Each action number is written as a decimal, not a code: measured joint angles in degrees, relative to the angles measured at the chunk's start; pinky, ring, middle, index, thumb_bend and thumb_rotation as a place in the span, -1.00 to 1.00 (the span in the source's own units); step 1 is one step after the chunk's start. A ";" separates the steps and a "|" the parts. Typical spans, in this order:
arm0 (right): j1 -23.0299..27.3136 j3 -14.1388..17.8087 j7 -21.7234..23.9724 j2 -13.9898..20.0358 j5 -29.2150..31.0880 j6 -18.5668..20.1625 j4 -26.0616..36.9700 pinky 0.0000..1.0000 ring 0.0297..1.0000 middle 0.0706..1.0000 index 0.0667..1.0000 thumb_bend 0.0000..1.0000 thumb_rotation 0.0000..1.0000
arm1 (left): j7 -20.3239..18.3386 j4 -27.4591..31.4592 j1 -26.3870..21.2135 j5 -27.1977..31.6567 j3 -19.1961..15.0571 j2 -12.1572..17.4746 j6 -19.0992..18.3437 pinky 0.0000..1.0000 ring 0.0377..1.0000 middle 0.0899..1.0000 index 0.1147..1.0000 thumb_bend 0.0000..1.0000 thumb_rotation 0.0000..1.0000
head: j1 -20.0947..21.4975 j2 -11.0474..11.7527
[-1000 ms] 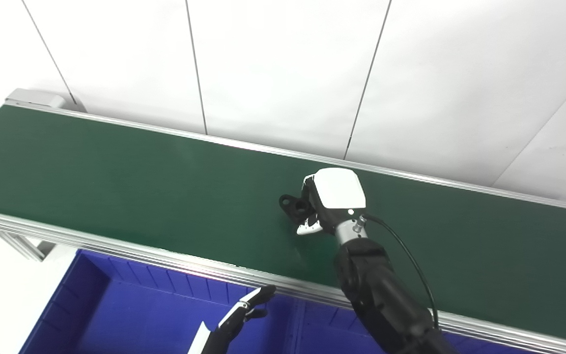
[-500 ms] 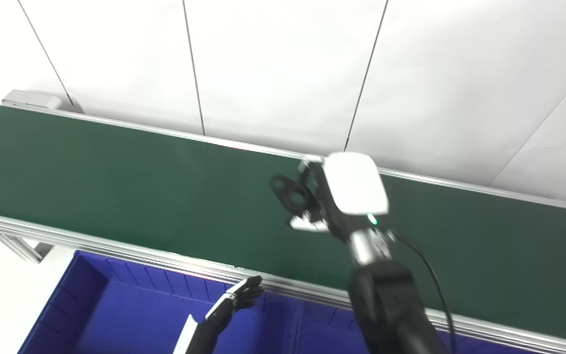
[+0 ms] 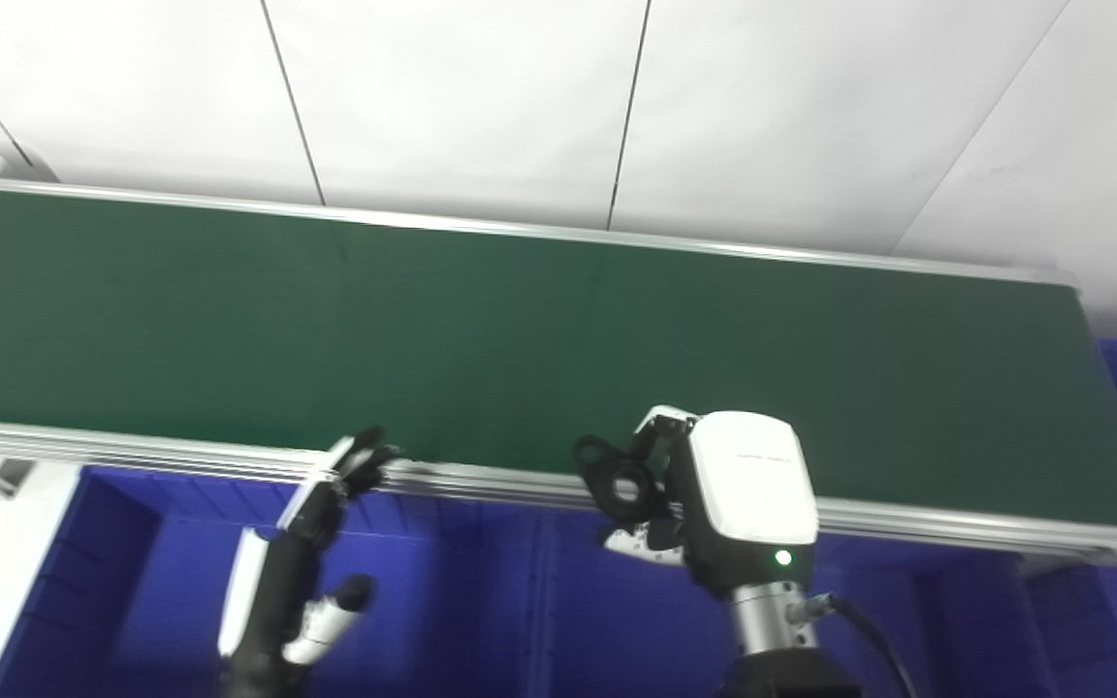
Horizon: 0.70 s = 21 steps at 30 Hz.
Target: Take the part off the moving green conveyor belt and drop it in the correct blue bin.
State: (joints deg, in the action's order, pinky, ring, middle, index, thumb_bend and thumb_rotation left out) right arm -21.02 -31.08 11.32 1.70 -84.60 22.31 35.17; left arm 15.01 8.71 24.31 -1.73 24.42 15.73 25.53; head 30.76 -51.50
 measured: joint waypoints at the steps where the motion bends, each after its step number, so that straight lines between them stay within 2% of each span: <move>1: -0.54 0.53 0.11 -0.30 -0.69 0.00 0.12 -0.78 -0.71 -0.60 -0.11 0.01 -0.69 | -1.67 0.13 0.05 0.93 -1.02 0.11 0.00 0.88 0.77 0.65 0.77 0.45 0.72 | 1.13 -0.96; 2: -1.13 1.08 0.18 -0.77 -1.09 0.00 0.18 -0.79 -0.72 -0.61 -0.11 0.01 -0.69 | -3.07 0.28 0.03 1.69 -1.77 0.17 0.00 0.89 0.77 0.65 0.77 0.46 0.70 | 1.66 -2.27; 3: -1.74 1.78 0.18 -1.46 -1.25 0.00 0.18 -0.79 -0.73 -0.61 -0.11 0.01 -0.69 | -4.65 0.77 0.11 2.67 -2.94 0.17 -0.01 0.89 0.77 0.64 0.76 0.46 0.69 | 1.67 -2.29; 4: -2.11 2.24 0.15 -1.93 -1.18 0.00 0.11 -0.78 -0.72 -0.61 -0.11 0.01 -0.70 | -5.49 1.49 0.22 3.57 -3.93 0.15 -0.01 0.88 0.77 0.64 0.76 0.45 0.67 | 1.67 -3.42; 11: -2.99 3.86 -0.37 -2.96 1.19 -0.01 -3.51 -0.77 -0.71 -0.60 -0.11 0.01 -0.69 | -12.92 2.49 0.24 6.26 -8.27 -0.19 0.00 0.75 0.72 0.65 0.76 0.46 0.67 | 1.93 -5.01; 16: -3.23 4.50 0.07 -3.14 1.24 -0.01 -4.89 -0.76 -0.69 -0.59 -0.11 0.01 -0.69 | -15.47 4.49 0.23 5.85 -10.07 -0.90 -0.27 0.67 0.69 0.64 0.75 0.49 0.69 | 1.32 -5.71; 21: -3.72 5.45 4.02 -3.68 1.15 0.00 -5.82 -0.71 -0.61 -0.49 -0.10 0.02 -0.68 | -17.04 5.32 0.33 5.32 -10.95 -2.59 -1.00 0.67 0.68 0.62 0.74 0.50 0.70 | 0.53 -5.63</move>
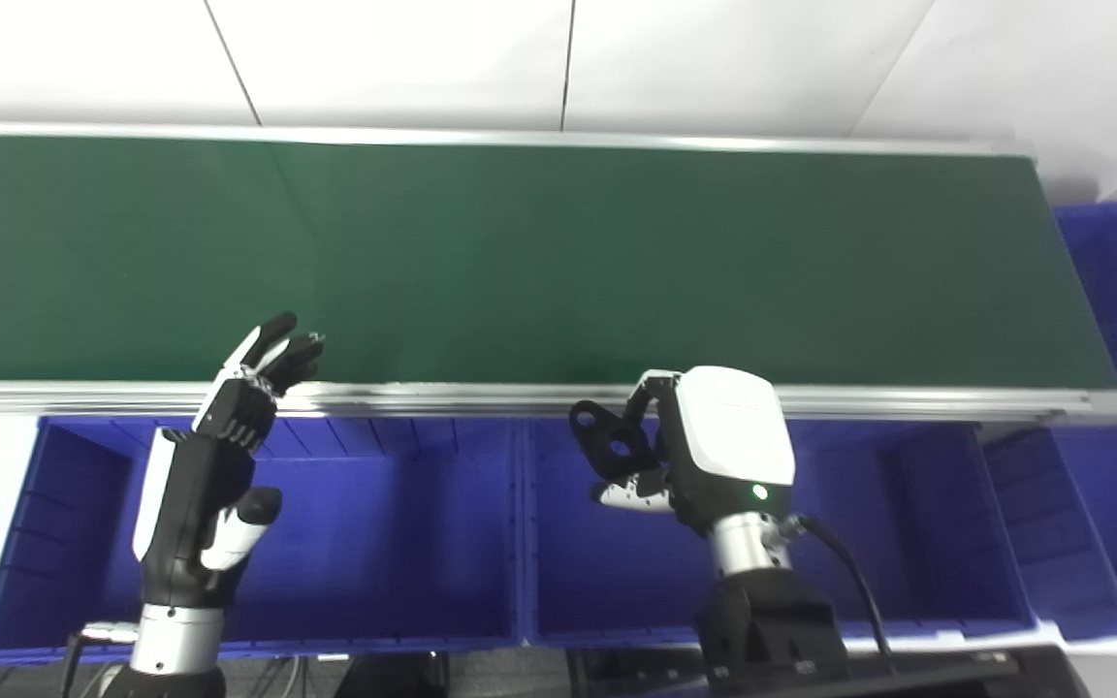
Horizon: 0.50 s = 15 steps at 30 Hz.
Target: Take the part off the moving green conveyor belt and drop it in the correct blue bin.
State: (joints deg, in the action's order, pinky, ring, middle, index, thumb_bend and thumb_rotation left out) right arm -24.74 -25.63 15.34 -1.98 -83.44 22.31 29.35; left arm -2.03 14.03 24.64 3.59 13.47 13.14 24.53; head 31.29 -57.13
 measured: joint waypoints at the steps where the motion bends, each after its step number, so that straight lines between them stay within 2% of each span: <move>1: -0.06 0.16 0.70 -0.06 -0.12 0.00 -0.37 -0.68 -0.58 -0.46 -0.10 0.02 -0.67 | -0.25 0.02 0.06 -0.08 -0.04 -0.29 -0.05 0.67 0.68 0.63 0.75 0.51 0.71 | -0.61 0.26; 4: -0.16 0.71 3.21 -0.17 -0.86 0.01 -2.45 -0.62 -0.51 -0.37 -0.09 0.03 -0.66 | -0.90 0.17 0.71 -0.28 -0.28 -0.93 -0.22 0.72 0.71 0.64 0.76 0.54 0.70 | -1.41 0.79; 5: -0.18 0.90 3.88 -0.21 -1.24 0.04 -3.08 -0.47 -0.33 -0.15 0.11 0.36 -0.36 | -1.08 0.19 0.97 -0.28 -0.34 -1.14 -0.25 0.72 0.71 0.64 0.76 0.57 0.72 | -1.75 0.97; 7: -0.21 1.37 5.69 -0.50 -2.94 0.16 -4.29 -0.24 -0.09 0.13 0.31 0.72 -0.09 | -1.40 0.42 1.59 -0.34 -0.59 -1.71 -0.65 0.71 0.72 0.64 0.77 0.57 0.73 | -2.29 1.23; 8: -0.28 1.68 6.20 -0.67 -3.75 0.23 -4.99 -0.18 -0.04 0.19 0.35 0.78 -0.04 | -1.45 0.54 1.92 -0.34 -0.67 -2.04 -0.85 0.72 0.72 0.65 0.78 0.56 0.73 | -2.46 1.40; 10: -0.30 2.16 7.21 -0.93 -4.82 0.31 -6.07 0.04 0.22 0.41 0.47 0.95 0.10 | -1.75 0.77 2.39 -0.58 -0.71 -2.22 -1.21 0.67 0.71 0.65 0.80 0.48 0.74 | -2.64 1.32; 15: -0.07 3.34 9.64 -1.70 -6.40 0.34 -7.58 0.28 0.43 0.63 0.60 1.00 0.24 | -1.94 1.91 2.92 -1.42 -0.99 -2.56 -1.27 0.65 0.69 0.64 0.80 0.47 0.73 | -3.34 1.49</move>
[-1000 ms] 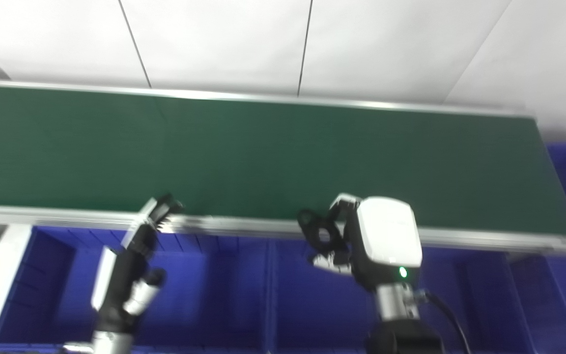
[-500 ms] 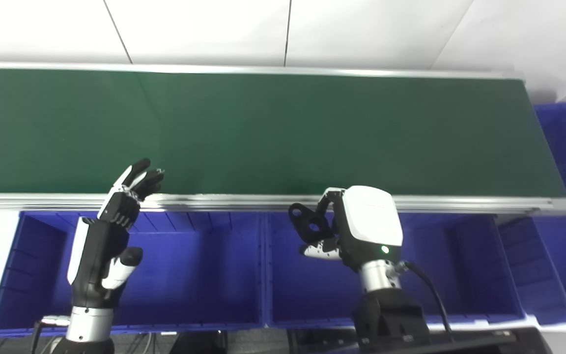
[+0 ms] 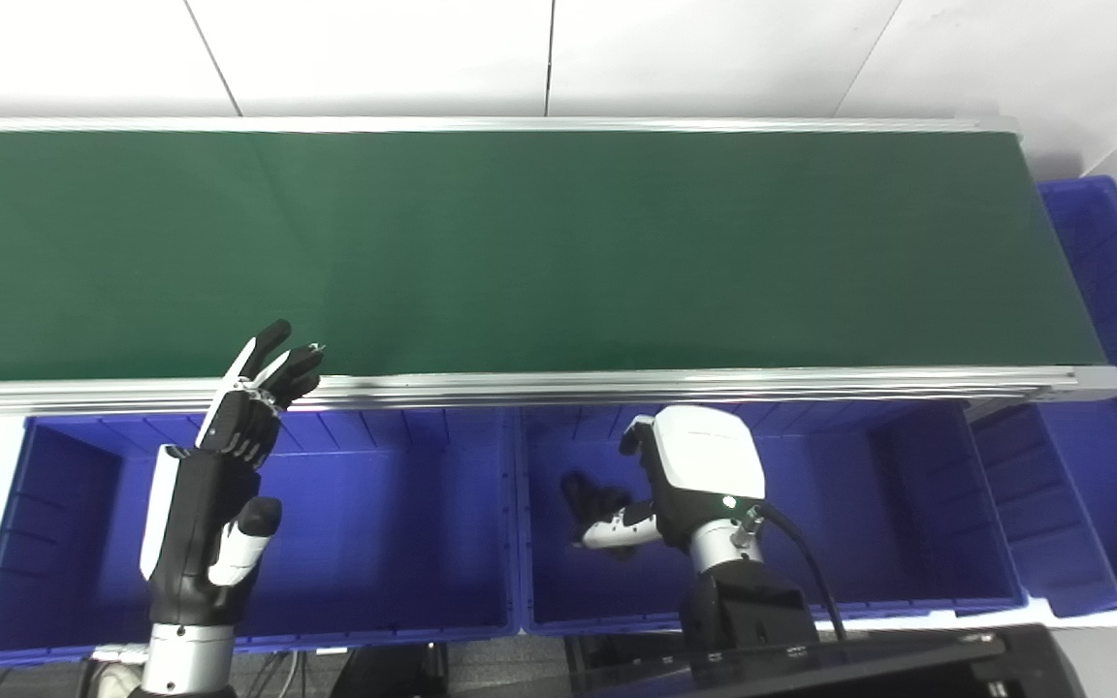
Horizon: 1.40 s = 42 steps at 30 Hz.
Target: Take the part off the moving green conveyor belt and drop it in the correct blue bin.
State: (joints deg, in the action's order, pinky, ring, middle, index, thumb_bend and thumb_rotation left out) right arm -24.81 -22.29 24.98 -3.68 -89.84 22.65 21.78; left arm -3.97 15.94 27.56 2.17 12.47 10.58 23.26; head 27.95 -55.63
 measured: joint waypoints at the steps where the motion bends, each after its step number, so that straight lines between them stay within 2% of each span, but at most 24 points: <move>1: 0.07 0.15 0.29 -0.13 -0.21 0.00 -0.03 0.36 0.49 0.68 0.62 1.00 0.27 | -0.05 0.06 -0.01 -0.15 -0.04 -0.21 -0.04 0.65 0.69 0.65 0.80 0.48 0.74 | 0.00 0.00; 3: 0.06 0.39 0.69 -0.34 -0.39 -0.01 -0.09 0.50 0.56 0.73 0.66 1.00 0.33 | -0.10 0.33 0.10 -0.22 -0.06 -0.68 -0.23 0.65 0.69 0.65 0.80 0.50 0.75 | -0.35 0.18; 7: -0.10 0.42 0.67 -0.37 -0.37 -0.05 -0.12 0.54 0.56 0.74 0.69 1.00 0.44 | -0.63 0.47 0.19 -0.52 -0.17 -1.17 -0.21 0.61 0.68 0.63 0.78 0.56 0.77 | -0.96 0.61; 12: -0.24 0.49 -0.72 -0.31 1.73 -0.09 -0.33 0.51 0.55 0.72 0.69 1.00 0.51 | -1.37 0.21 0.32 -0.55 -0.31 -1.18 -0.21 0.63 0.69 0.63 0.78 0.59 0.75 | -2.02 1.85; 13: -0.29 0.51 -1.62 -0.22 3.01 -0.13 -0.37 0.42 0.52 0.68 0.67 1.00 0.57 | -1.47 -0.14 0.32 -0.55 -0.31 -1.20 0.02 0.62 0.68 0.62 0.76 0.60 0.74 | -2.02 1.85; 14: -0.45 0.44 -2.93 -0.04 4.51 -0.39 -0.33 0.39 0.51 0.67 0.67 1.00 0.59 | -1.60 -0.87 0.28 -0.55 -0.31 -1.27 0.38 0.62 0.68 0.62 0.75 0.60 0.73 | -3.24 3.15; 15: -0.77 0.31 -4.11 0.17 6.45 -0.75 -0.15 0.33 0.50 0.67 0.66 1.00 0.72 | -1.78 -1.89 0.23 -0.47 -0.30 -1.39 0.65 0.61 0.66 0.61 0.72 0.61 0.69 | -4.12 4.03; 16: -1.41 0.28 -5.47 0.37 9.31 -1.21 0.76 0.32 0.50 0.66 0.66 1.00 0.76 | -1.90 -2.88 0.24 -0.33 -0.29 -1.56 0.76 0.60 0.66 0.61 0.72 0.62 0.67 | -4.13 4.04; 17: -2.21 0.20 -6.72 0.56 12.15 -1.34 2.35 0.28 0.52 0.67 0.68 0.90 0.88 | -1.93 -3.59 0.32 -0.34 -0.30 -1.75 0.85 0.58 0.63 0.59 0.68 0.60 0.66 | -4.13 4.04; 19: -5.06 -0.28 -8.57 0.59 17.66 -2.47 7.11 0.25 0.52 0.66 0.69 0.81 0.96 | -1.81 -3.68 1.00 -0.53 -0.53 -2.54 0.99 0.56 0.62 0.58 0.66 0.55 0.66 | -5.10 4.83; 21: -7.74 -0.30 -9.77 0.33 24.43 -3.09 11.86 0.27 0.53 0.64 0.67 0.75 0.99 | -1.56 -3.69 1.51 -1.46 -0.70 -3.58 1.09 0.51 0.58 0.54 0.63 0.50 0.66 | -6.67 6.58; 22: -9.23 -0.40 -10.69 0.17 28.31 -3.24 13.70 0.33 0.55 0.65 0.68 0.73 1.00 | -1.42 -3.80 1.58 -1.71 -0.62 -3.78 1.10 0.49 0.56 0.52 0.61 0.49 0.66 | -6.68 6.59; 23: -10.62 -0.03 -12.11 0.16 31.49 -3.75 14.37 0.34 0.55 0.66 0.68 0.73 1.00 | -1.28 -4.19 1.62 -2.19 -0.65 -3.95 1.11 0.48 0.56 0.52 0.61 0.49 0.67 | -6.68 6.59; 25: -12.67 0.55 -15.10 0.35 38.01 -4.15 13.67 0.43 0.59 0.68 0.71 0.66 0.98 | -0.88 -5.54 1.50 -2.97 -0.72 -3.96 1.09 0.42 0.53 0.50 0.58 0.52 0.68 | -8.17 8.25; 27: -15.27 0.94 -19.03 0.65 45.61 -8.01 11.28 0.47 0.60 0.67 0.72 0.63 0.96 | -0.34 -6.77 1.65 -3.82 -0.77 -3.90 1.06 0.39 0.51 0.49 0.57 0.53 0.66 | -8.52 8.61; 28: -15.84 1.15 -20.84 0.91 48.83 -9.95 10.09 0.50 0.63 0.69 0.71 0.62 0.89 | -0.13 -7.49 1.68 -3.95 -0.71 -3.83 1.03 0.37 0.49 0.46 0.54 0.55 0.63 | -8.70 9.83; 30: -16.32 1.22 -25.16 1.53 53.04 -15.46 6.90 0.52 0.66 0.70 0.71 0.62 0.81 | 0.13 -8.75 1.51 -3.95 -0.62 -3.75 0.89 0.37 0.48 0.44 0.52 0.56 0.59 | -8.70 9.84; 32: -16.16 1.65 -28.13 1.79 56.81 -20.54 2.75 0.56 0.67 0.72 0.70 0.61 0.77 | 0.42 -9.82 1.35 -3.96 -0.54 -3.72 0.87 0.38 0.48 0.43 0.50 0.56 0.60 | -9.75 11.85; 33: -16.03 1.89 -29.53 1.87 58.50 -22.94 0.43 0.57 0.67 0.73 0.70 0.58 0.75 | 0.78 -10.08 1.35 -4.05 -0.37 -3.70 0.87 0.35 0.46 0.41 0.49 0.55 0.61 | -9.76 11.87; 37: -15.63 1.30 -33.35 1.54 63.29 -31.10 -8.23 0.53 0.66 0.73 0.67 0.56 0.72 | 3.30 -10.13 1.34 -5.45 1.14 -3.73 0.89 0.33 0.46 0.40 0.45 0.58 0.58 | -11.07 13.27; 40: -14.81 1.25 -35.71 1.78 65.12 -37.93 -9.96 0.52 0.66 0.73 0.67 0.59 0.74 | 6.12 -10.26 0.95 -7.30 3.86 -3.20 0.95 0.34 0.48 0.42 0.46 0.61 0.59 | -11.51 13.80; 42: -14.06 0.92 -35.83 2.04 66.04 -39.88 -10.75 0.55 0.67 0.72 0.68 0.65 0.79 | 7.56 -10.23 0.71 -8.87 5.93 -2.35 1.15 0.34 0.50 0.46 0.51 0.62 0.63 | -11.69 13.19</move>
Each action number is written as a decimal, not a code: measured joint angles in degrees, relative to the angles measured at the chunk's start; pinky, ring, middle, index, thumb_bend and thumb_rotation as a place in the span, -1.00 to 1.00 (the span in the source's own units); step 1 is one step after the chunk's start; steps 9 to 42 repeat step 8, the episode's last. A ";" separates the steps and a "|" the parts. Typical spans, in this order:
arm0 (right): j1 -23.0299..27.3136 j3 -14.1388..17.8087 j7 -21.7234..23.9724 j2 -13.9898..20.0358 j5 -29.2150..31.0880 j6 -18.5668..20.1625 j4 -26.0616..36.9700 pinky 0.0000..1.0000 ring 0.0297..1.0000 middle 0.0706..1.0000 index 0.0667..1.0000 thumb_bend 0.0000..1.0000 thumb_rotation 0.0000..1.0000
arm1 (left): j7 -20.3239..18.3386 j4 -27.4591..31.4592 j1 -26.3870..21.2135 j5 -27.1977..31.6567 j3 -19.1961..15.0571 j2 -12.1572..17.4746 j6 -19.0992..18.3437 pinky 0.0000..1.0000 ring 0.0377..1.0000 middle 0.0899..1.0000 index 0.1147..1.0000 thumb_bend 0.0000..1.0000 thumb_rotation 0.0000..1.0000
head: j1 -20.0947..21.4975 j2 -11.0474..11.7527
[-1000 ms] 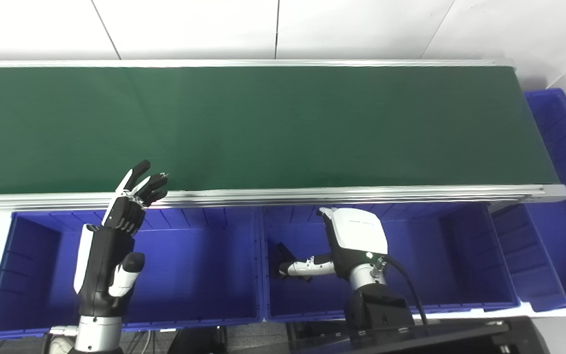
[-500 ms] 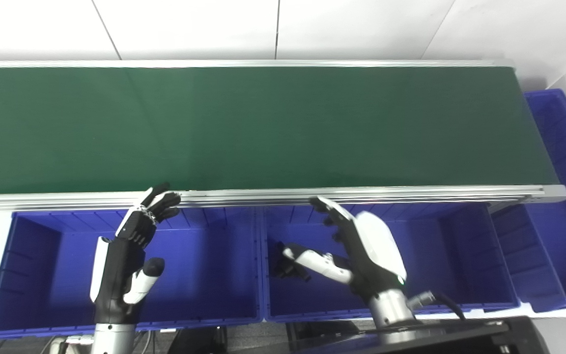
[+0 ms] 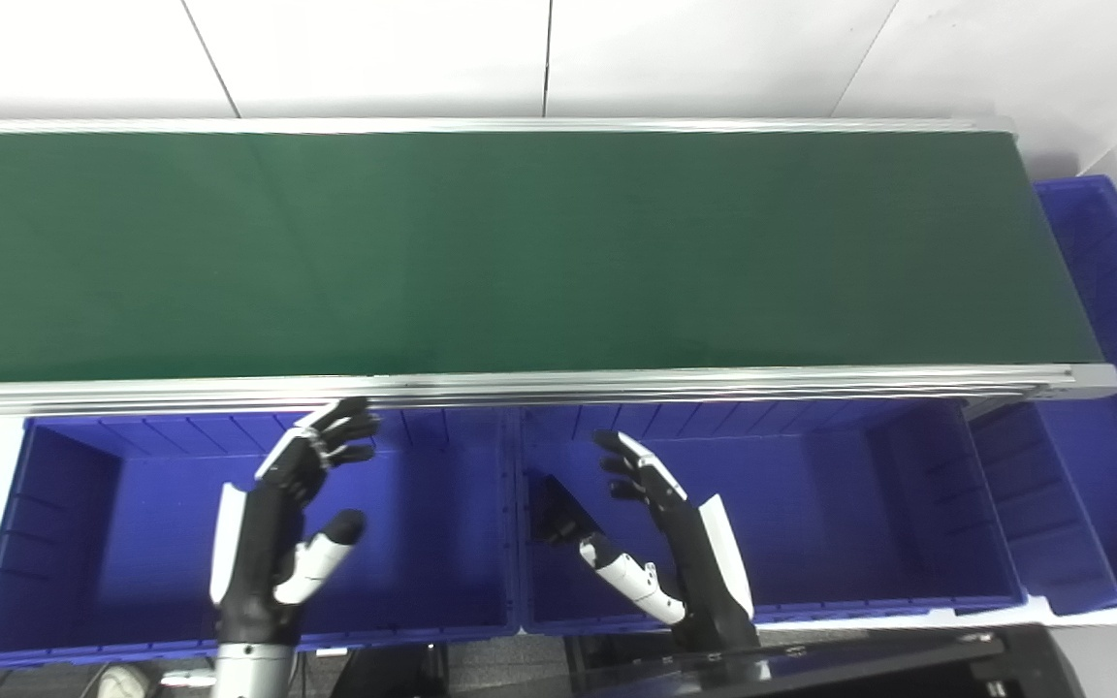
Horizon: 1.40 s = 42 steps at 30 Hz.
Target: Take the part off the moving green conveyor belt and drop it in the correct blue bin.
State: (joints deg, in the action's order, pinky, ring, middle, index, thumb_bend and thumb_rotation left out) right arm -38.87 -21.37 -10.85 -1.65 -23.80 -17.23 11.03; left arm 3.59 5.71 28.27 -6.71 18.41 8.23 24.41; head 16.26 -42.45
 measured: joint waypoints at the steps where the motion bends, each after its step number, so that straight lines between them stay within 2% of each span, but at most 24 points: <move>1: 0.39 -0.05 0.02 0.05 0.41 -0.27 -0.55 0.56 0.68 0.72 0.68 0.66 0.81 | 0.52 0.02 -0.07 -0.62 0.79 0.52 0.04 0.34 0.50 0.46 0.53 0.63 0.64 | -0.09 -0.01; 5: 1.02 -0.43 0.21 0.39 1.57 -1.64 -2.03 0.57 0.70 0.76 0.71 0.71 0.92 | 4.30 0.11 -0.20 -1.66 2.96 3.02 0.04 0.33 0.50 0.47 0.52 0.66 0.61 | -0.26 -0.01; 8: 1.14 -0.65 0.43 0.54 2.15 -2.03 -2.68 0.58 0.70 0.76 0.71 0.71 0.94 | 5.62 0.63 -0.15 -1.62 3.59 3.42 0.04 0.35 0.51 0.47 0.54 0.69 0.62 | -0.35 -0.01; 42: 1.14 -0.65 0.43 0.54 2.15 -2.03 -2.68 0.58 0.70 0.76 0.71 0.71 0.94 | 5.62 0.63 -0.15 -1.62 3.59 3.42 0.04 0.35 0.51 0.47 0.54 0.69 0.62 | -0.35 -0.01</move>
